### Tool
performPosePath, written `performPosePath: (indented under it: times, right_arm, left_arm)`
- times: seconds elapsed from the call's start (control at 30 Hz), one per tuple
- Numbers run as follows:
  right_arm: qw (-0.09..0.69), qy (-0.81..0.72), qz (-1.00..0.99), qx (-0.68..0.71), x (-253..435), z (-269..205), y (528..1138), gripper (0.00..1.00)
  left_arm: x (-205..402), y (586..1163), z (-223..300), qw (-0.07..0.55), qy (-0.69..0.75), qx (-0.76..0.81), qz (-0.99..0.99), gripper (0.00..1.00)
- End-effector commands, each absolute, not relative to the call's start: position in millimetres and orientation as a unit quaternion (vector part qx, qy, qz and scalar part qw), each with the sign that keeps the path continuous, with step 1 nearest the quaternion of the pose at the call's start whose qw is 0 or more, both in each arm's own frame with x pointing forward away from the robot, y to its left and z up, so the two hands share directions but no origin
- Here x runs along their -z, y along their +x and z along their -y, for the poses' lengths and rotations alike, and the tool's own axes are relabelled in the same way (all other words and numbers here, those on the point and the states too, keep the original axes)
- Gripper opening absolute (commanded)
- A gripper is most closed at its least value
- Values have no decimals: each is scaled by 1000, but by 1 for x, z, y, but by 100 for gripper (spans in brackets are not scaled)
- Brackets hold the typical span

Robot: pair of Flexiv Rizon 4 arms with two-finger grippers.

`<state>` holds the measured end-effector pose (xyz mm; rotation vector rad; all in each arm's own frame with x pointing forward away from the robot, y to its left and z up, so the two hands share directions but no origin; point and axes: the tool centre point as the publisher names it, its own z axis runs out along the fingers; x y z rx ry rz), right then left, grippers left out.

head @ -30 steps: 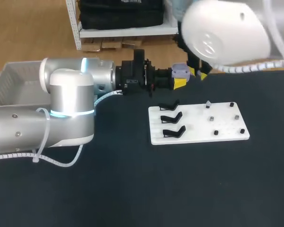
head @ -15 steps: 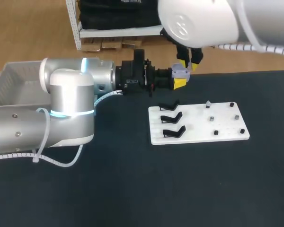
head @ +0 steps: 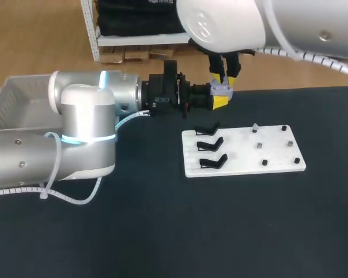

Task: Pick up each earbud case from the left stands, insert the matching earbuds, close the lid, and place the case in the box.

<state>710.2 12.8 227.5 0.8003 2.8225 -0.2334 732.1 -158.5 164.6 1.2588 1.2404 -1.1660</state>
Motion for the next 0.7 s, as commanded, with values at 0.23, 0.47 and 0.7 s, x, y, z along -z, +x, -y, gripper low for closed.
performPosePath:
  times: [0.23, 0.47, 0.7]
  right_arm:
    - [92, 267, -956, 84, -222, -14, 719, 0]
    - [91, 263, -957, 87, -218, -14, 722, 0]
    - [90, 262, -957, 88, -216, -13, 724, 0]
  left_arm:
    - [-163, 732, 158, 494, 517, 480, -508, 0]
    - [-163, 732, 158, 494, 517, 480, -508, 0]
    - [-163, 732, 158, 494, 517, 480, -508, 0]
